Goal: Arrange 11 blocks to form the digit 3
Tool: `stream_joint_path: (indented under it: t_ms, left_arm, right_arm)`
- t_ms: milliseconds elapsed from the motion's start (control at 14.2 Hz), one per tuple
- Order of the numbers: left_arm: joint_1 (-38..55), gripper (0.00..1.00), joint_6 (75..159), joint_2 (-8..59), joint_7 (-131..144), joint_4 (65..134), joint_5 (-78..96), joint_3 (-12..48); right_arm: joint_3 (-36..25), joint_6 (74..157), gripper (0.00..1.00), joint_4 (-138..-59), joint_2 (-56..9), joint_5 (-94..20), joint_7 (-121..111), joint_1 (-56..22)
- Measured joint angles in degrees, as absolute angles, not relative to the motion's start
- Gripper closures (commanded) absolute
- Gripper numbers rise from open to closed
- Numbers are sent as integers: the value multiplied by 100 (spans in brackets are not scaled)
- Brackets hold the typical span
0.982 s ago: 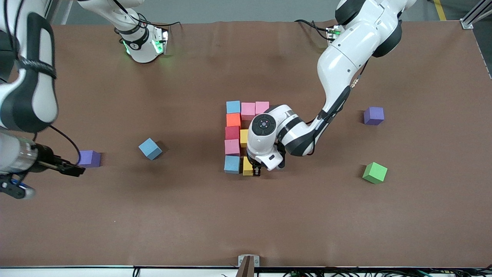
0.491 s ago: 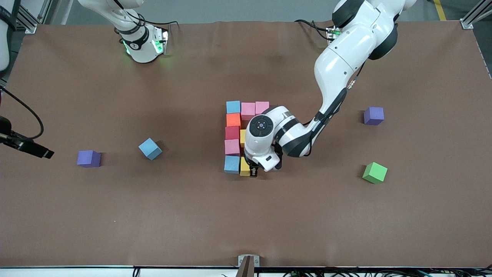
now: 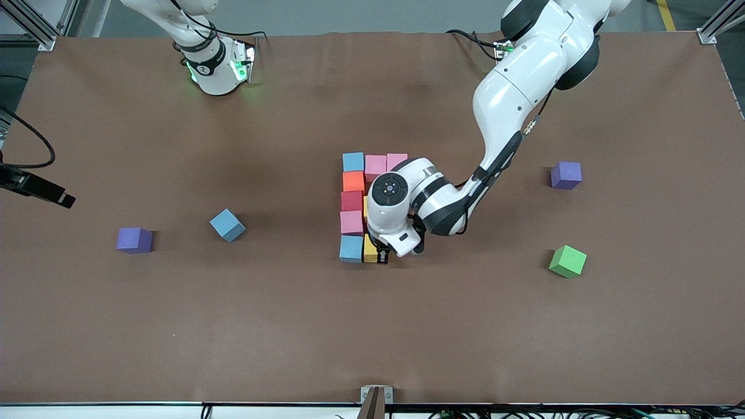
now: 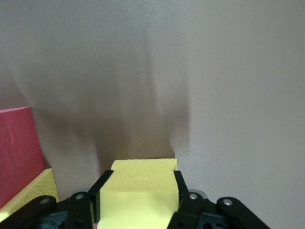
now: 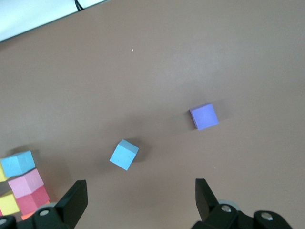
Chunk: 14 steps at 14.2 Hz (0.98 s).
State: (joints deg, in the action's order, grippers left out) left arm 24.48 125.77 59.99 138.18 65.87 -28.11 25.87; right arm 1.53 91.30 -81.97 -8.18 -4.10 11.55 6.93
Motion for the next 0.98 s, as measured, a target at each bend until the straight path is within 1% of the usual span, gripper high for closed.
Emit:
stream_joint_path:
  t_ms: [70,140,281,351,421,491,561,632,702,772,982]
  left_arm:
    - [2448,95,12576,5999,13814,6587,-2777,2587]
    - [2449,92,12577,6000,13810,6587,-2758,2587]
    - [2449,79,12577,6000,13809,6586,-2740,2585]
    - [2448,59,12577,6000,13809,6586,-2732,2583]
    - [2448,48,12582,6001,13809,6585,-2727,2581]
    - [2447,43,12590,6001,13809,6585,-2723,2580]
    - [2440,42,12601,6002,13809,6585,-2700,2576]
    - [2421,34,12617,6004,13809,6586,-2627,2575]
    - [2394,8,12642,6008,13771,6585,-2536,2573]
    - [2373,0,12680,6017,13662,6586,-2475,2572]
    - [2370,0,12792,6083,13397,6586,-2467,2553]
  right_arm:
    - [182,9146,0,-8284,-741,-403,1107,694]
    - [203,9154,0,-8337,-685,-390,999,691]
    - [131,9090,0,-8391,-620,-346,541,679]
    - [-50,9062,0,-8395,-615,-344,319,609]
    - [-331,9059,0,-8403,-616,-344,121,445]
    - [-549,9059,0,-8413,-615,-344,12,279]
    - [-647,9060,0,-8419,-615,-343,-11,165]
    - [-666,9060,0,-8423,-615,-338,-11,103]
    - [-667,9060,0,-8425,-615,-331,-11,66]
    - [-671,9061,0,-8425,-615,-318,-11,36]
    - [-671,9062,0,-8425,-599,24,-22,-135]
